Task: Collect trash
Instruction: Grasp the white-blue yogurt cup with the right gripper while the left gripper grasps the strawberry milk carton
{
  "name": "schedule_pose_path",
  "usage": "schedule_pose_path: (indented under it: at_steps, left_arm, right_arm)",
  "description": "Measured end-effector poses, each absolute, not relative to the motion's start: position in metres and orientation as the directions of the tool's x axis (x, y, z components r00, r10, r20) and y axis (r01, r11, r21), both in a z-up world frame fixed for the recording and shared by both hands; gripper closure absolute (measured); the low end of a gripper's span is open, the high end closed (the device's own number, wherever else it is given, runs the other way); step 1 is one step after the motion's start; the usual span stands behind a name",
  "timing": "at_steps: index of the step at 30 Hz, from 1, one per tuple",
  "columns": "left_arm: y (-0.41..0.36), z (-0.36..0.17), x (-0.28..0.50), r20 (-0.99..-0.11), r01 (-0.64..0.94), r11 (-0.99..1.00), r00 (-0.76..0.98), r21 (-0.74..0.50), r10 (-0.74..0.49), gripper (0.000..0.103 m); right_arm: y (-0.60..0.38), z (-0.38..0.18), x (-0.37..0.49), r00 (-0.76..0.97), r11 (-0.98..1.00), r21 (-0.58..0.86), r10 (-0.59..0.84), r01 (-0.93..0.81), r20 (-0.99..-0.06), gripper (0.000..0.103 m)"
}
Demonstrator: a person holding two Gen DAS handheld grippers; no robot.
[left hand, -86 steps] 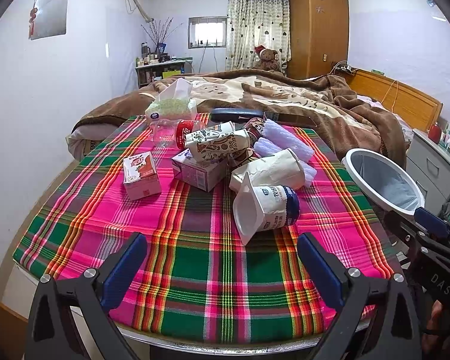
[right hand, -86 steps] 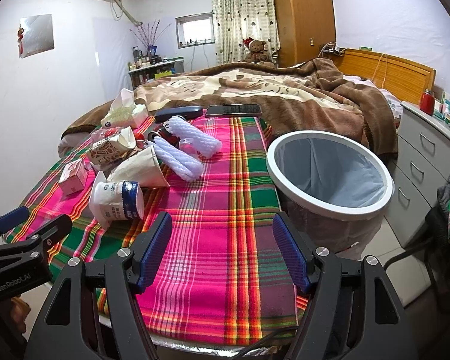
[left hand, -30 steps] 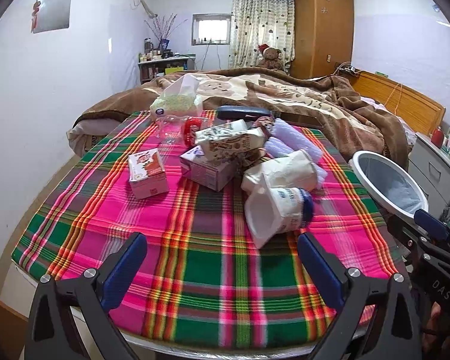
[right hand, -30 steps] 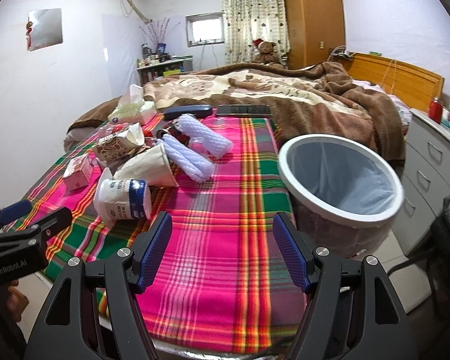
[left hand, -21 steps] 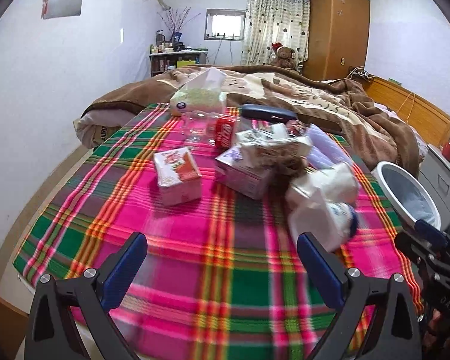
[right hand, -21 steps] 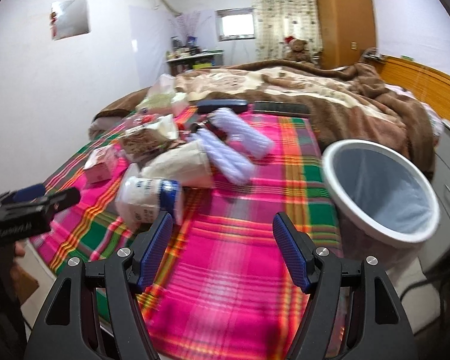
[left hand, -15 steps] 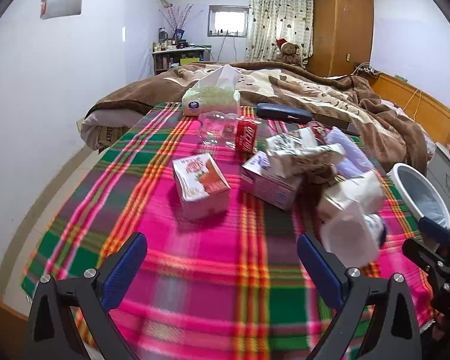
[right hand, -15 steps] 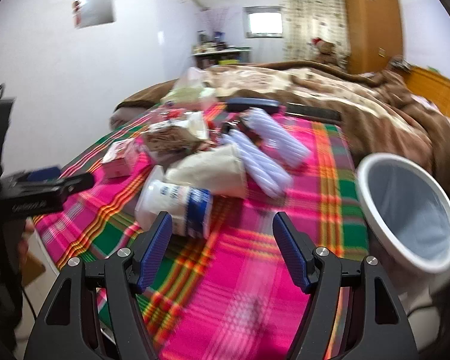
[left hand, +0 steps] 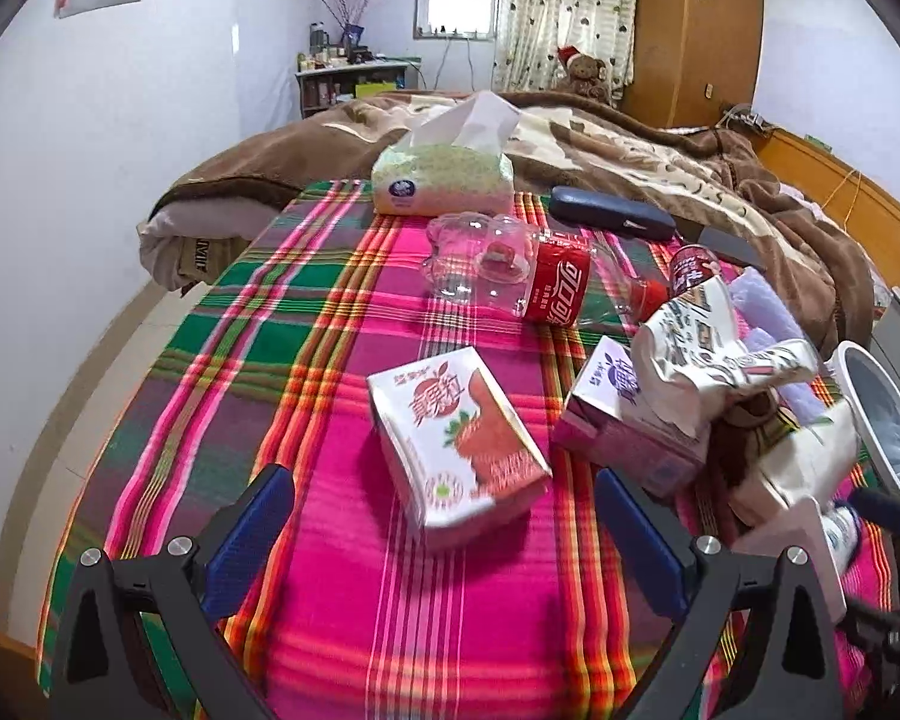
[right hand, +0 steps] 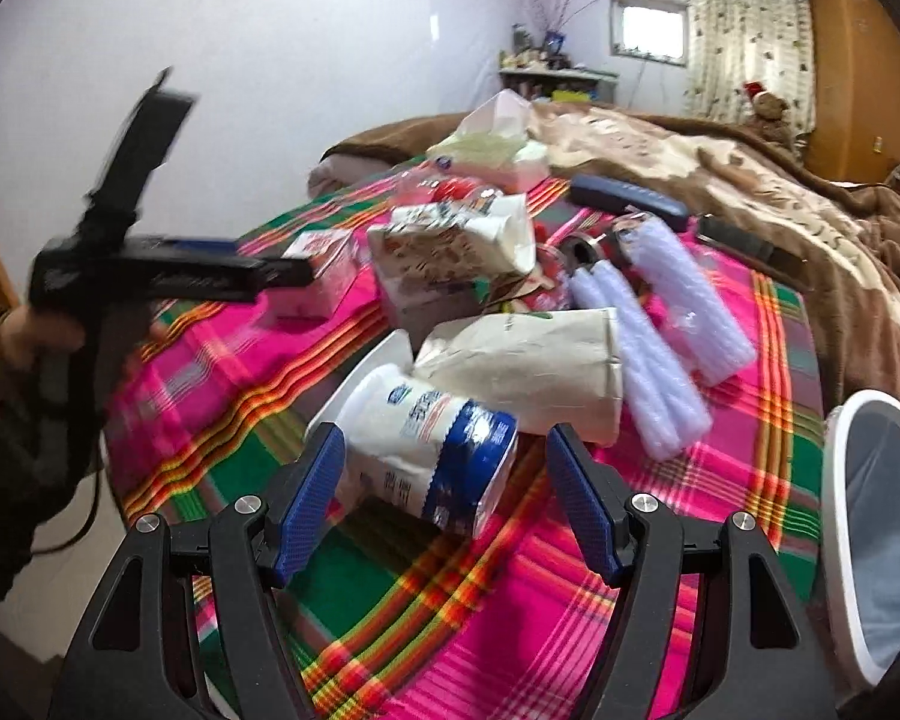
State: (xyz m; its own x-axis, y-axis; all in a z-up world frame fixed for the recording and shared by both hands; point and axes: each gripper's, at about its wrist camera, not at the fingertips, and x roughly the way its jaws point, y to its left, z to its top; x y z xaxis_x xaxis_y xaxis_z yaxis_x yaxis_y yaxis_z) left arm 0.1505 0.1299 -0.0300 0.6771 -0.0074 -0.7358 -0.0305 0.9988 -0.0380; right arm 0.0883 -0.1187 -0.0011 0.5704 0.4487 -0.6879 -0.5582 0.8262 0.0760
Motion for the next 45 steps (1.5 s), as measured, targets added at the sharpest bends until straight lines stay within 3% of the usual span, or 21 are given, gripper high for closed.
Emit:
schedule_pose_path:
  at_steps: [4, 13, 23, 35, 38, 42, 45]
  left_arm:
    - [0.129, -0.035, 0.163, -0.75, -0.019, 0.999, 0.661, -0.044, -0.021, 0.001]
    - [0.137, -0.051, 0.181, -0.787, -0.049, 0.996, 0.616, -0.073, -0.028, 0.001]
    - [0.153, -0.061, 0.185, -0.803, -0.081, 0.986, 0.592, -0.143, -0.068, 0.004]
    - [0.149, -0.058, 0.197, -0.802, -0.082, 0.981, 0.59, -0.174, -0.093, 0.016]
    - [0.149, -0.057, 0.199, -0.799, -0.086, 0.98, 0.593, -0.182, -0.096, 0.023]
    - [0.146, -0.058, 0.2, -0.804, -0.091, 0.984, 0.591, -0.155, -0.072, 0.033]
    - [0.146, -0.057, 0.2, -0.806, -0.099, 0.983, 0.589, -0.152, -0.065, 0.034]
  right_arm:
    - [-0.112, 0.0, 0.083, 0.53, 0.788, 0.058, 0.465, -0.613, -0.709, 0.032]
    - [-0.116, 0.017, 0.094, 0.604, 0.825, 0.072, 0.467, -0.561, -0.646, 0.032]
    - [-0.087, -0.003, 0.098, 0.45, 0.722, 0.117, 0.539, -0.682, -0.712, 0.032]
    - [-0.073, -0.015, 0.1, 0.429, 0.736, 0.158, 0.539, -0.659, -0.725, 0.033]
    - [-0.076, -0.015, 0.1, 0.444, 0.754, 0.17, 0.536, -0.634, -0.719, 0.049]
    - [-0.08, -0.016, 0.099, 0.459, 0.769, 0.184, 0.535, -0.612, -0.71, 0.049]
    - [-0.083, -0.017, 0.098, 0.477, 0.782, 0.194, 0.534, -0.592, -0.699, 0.05]
